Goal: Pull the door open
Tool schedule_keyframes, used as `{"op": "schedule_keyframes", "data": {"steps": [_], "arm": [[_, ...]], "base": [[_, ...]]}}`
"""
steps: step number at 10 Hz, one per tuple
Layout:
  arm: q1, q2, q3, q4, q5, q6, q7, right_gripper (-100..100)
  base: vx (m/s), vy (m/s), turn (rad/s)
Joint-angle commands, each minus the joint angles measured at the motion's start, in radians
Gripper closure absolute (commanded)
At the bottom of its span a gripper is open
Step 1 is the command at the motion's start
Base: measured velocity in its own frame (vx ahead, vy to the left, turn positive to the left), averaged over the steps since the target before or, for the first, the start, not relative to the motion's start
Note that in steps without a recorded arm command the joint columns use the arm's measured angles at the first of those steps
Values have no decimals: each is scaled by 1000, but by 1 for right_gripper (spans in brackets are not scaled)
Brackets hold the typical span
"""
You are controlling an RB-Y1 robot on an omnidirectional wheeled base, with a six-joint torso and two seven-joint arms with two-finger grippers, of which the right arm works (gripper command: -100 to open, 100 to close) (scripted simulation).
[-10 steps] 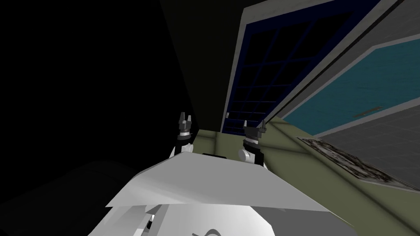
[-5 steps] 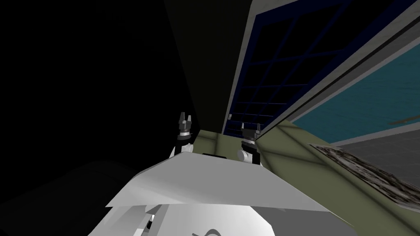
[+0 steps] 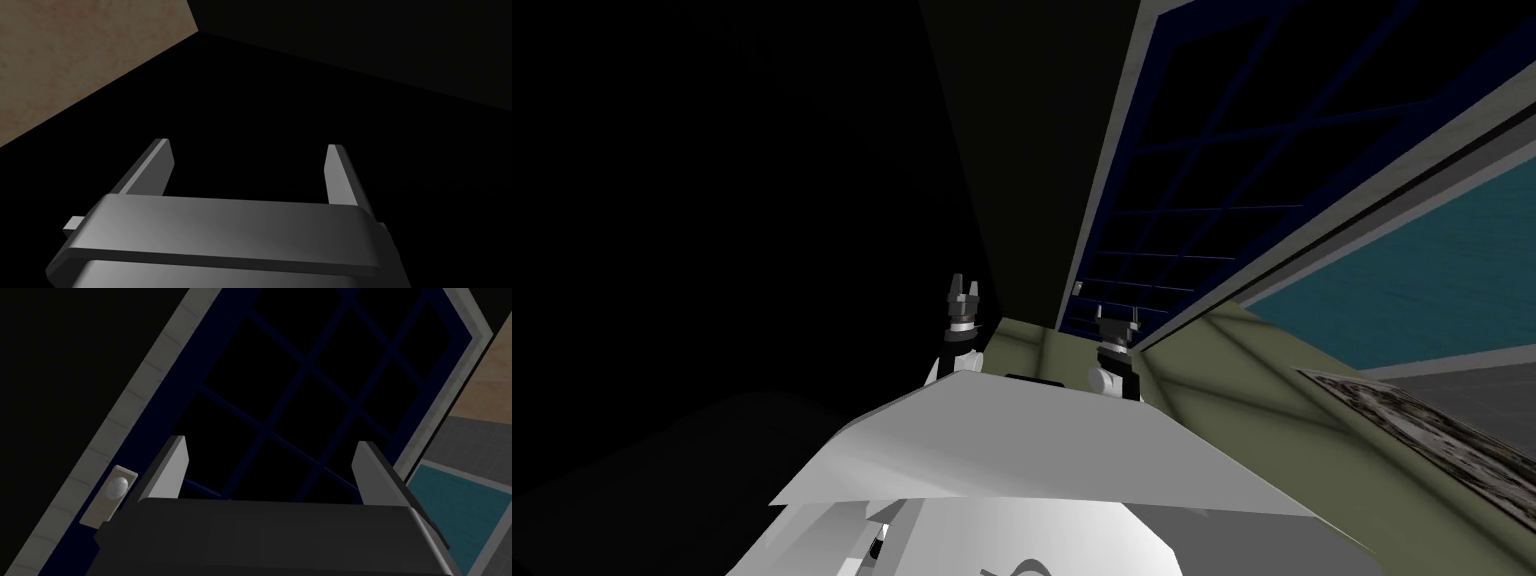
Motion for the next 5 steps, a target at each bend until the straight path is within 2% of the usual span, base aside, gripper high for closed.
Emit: {"op": "schedule_keyframes", "data": {"steps": [1, 5], "arm": [[-10, -2, 1, 30, -10, -6, -18, -100], [-37, -16, 16, 148, -70, -30, -111, -100]], "base": [[59, -21, 22], [90, -24, 108]]}}
